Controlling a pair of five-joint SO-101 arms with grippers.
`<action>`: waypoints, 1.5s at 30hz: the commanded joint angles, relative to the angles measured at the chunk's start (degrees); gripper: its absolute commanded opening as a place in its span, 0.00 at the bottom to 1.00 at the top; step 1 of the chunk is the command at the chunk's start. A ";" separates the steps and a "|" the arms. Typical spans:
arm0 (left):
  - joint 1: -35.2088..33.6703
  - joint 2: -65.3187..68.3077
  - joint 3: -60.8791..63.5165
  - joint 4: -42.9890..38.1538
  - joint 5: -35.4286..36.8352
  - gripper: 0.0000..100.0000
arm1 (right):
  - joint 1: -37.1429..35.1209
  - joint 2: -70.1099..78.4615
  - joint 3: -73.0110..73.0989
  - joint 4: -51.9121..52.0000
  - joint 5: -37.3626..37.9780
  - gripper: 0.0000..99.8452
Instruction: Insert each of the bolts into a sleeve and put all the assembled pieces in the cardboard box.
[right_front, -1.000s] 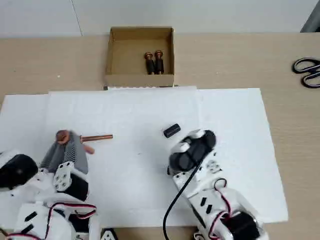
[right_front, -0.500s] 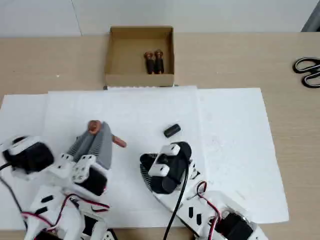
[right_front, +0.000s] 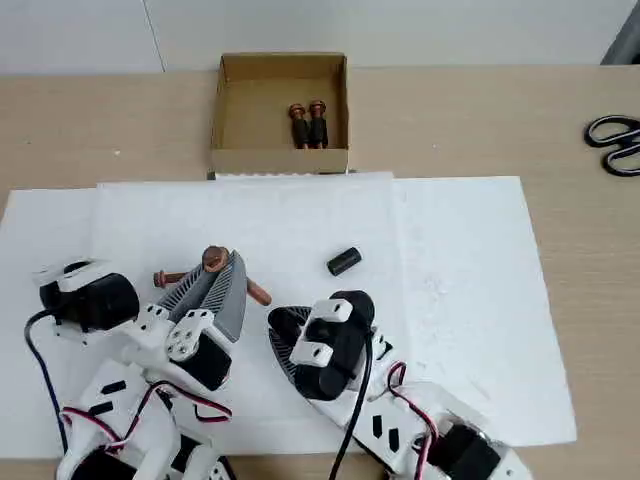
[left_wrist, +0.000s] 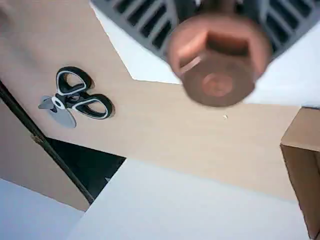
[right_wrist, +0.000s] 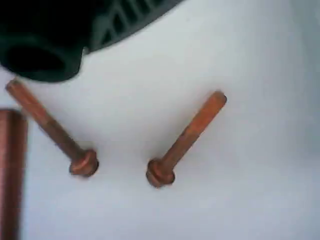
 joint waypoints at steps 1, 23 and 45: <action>0.44 0.00 -3.12 -1.49 0.35 0.01 | 0.04 -0.66 0.09 -1.63 0.62 0.00; 4.92 0.00 -3.91 7.38 0.09 0.01 | 0.13 -0.66 -0.35 -4.18 0.97 0.00; 10.81 3.96 -0.40 14.77 -7.30 0.01 | -0.04 -0.57 -7.12 -4.09 5.54 0.00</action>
